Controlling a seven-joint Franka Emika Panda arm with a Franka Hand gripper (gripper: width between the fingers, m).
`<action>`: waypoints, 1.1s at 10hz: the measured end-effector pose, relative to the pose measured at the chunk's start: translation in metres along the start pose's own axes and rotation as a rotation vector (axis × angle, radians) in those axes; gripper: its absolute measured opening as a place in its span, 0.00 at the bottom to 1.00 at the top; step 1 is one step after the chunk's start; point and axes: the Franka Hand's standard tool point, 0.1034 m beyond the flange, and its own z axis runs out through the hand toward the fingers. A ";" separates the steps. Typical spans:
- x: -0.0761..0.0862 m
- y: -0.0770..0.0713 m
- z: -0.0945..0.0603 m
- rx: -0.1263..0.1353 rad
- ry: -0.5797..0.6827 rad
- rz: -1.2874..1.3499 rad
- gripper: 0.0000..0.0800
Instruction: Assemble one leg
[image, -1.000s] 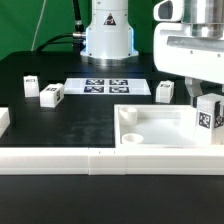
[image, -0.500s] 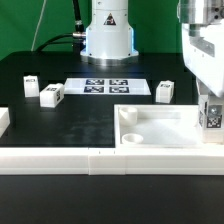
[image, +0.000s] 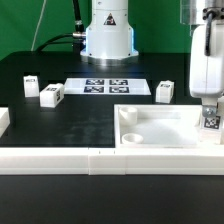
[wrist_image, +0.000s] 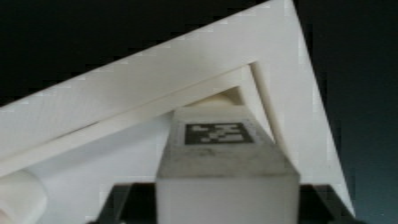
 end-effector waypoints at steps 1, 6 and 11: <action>0.000 0.000 0.000 -0.001 -0.008 0.032 0.36; -0.001 0.000 0.000 0.000 -0.021 0.022 0.65; 0.000 -0.001 0.000 0.001 -0.021 -0.064 0.81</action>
Offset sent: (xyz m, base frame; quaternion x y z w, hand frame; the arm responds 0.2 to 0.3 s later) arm 0.0000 0.0000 0.0000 0.0000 0.0000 0.0799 0.9968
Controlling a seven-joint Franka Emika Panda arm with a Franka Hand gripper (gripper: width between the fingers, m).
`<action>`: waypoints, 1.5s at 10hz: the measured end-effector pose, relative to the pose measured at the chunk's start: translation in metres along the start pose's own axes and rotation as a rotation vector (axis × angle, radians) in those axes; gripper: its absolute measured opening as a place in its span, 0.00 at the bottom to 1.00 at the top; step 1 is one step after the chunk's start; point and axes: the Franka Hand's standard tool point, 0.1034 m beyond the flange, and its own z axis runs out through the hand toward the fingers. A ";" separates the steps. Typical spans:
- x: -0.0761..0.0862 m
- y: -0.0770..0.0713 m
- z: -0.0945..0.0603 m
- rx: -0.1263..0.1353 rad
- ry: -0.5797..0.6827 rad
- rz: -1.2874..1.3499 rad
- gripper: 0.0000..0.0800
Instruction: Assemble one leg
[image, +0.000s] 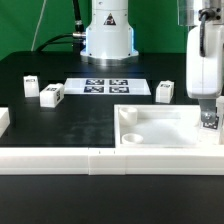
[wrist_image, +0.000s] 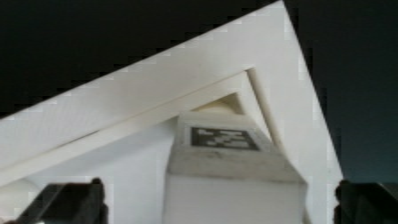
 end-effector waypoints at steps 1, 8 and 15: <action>0.002 -0.002 0.000 0.000 0.000 -0.095 0.81; 0.001 -0.004 -0.002 -0.015 0.010 -0.908 0.81; 0.001 -0.003 -0.001 -0.036 0.041 -1.341 0.65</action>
Offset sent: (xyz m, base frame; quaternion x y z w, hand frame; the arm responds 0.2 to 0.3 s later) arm 0.0045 0.0049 0.0020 -0.0224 -0.0050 -0.2949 0.9552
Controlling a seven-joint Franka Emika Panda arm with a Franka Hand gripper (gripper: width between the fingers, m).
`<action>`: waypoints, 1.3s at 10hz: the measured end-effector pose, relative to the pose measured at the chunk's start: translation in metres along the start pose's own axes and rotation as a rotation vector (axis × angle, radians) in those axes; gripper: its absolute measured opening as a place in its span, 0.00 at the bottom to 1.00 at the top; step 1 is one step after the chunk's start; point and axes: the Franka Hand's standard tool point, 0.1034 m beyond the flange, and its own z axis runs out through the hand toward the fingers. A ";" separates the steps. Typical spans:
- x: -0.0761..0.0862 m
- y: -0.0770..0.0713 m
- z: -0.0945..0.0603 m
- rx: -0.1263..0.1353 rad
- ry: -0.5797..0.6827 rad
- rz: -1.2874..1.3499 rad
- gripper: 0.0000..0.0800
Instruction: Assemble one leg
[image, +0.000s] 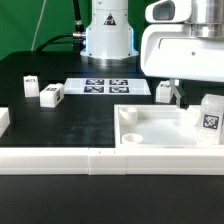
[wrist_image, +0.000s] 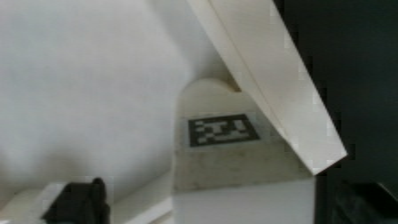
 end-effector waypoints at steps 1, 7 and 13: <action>0.000 0.000 0.000 0.000 0.000 0.000 0.65; 0.002 0.002 0.000 0.002 0.007 0.104 0.36; 0.000 0.003 0.000 0.011 -0.003 0.891 0.36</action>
Offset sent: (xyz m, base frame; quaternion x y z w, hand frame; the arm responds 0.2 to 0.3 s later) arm 0.0000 0.0000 0.0000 0.0000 0.0000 0.0000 1.0000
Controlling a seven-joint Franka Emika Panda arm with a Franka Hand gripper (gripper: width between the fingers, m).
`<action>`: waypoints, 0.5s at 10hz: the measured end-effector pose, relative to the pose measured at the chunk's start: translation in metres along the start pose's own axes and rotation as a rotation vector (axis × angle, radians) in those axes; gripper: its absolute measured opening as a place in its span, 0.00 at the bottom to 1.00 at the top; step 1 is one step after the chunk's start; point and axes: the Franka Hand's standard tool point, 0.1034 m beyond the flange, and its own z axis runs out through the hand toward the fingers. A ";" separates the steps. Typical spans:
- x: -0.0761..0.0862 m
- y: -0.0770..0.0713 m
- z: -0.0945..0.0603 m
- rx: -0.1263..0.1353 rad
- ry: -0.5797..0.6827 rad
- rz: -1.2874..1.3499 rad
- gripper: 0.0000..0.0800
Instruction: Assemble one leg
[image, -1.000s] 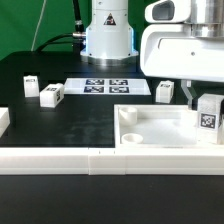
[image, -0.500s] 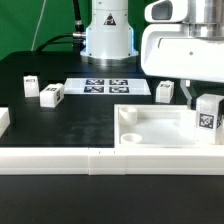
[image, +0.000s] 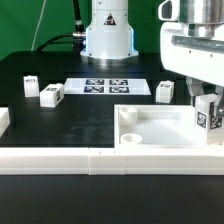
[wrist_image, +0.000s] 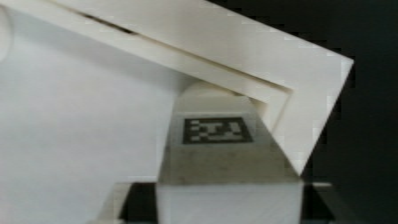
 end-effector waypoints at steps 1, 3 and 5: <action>0.000 0.000 0.000 0.000 0.000 0.073 0.36; -0.001 0.000 0.000 0.000 0.000 0.292 0.36; -0.003 0.000 0.000 0.001 0.001 0.458 0.37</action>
Offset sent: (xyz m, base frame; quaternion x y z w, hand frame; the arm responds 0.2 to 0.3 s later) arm -0.0027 0.0011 0.0004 -0.0018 0.0112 0.1937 0.9810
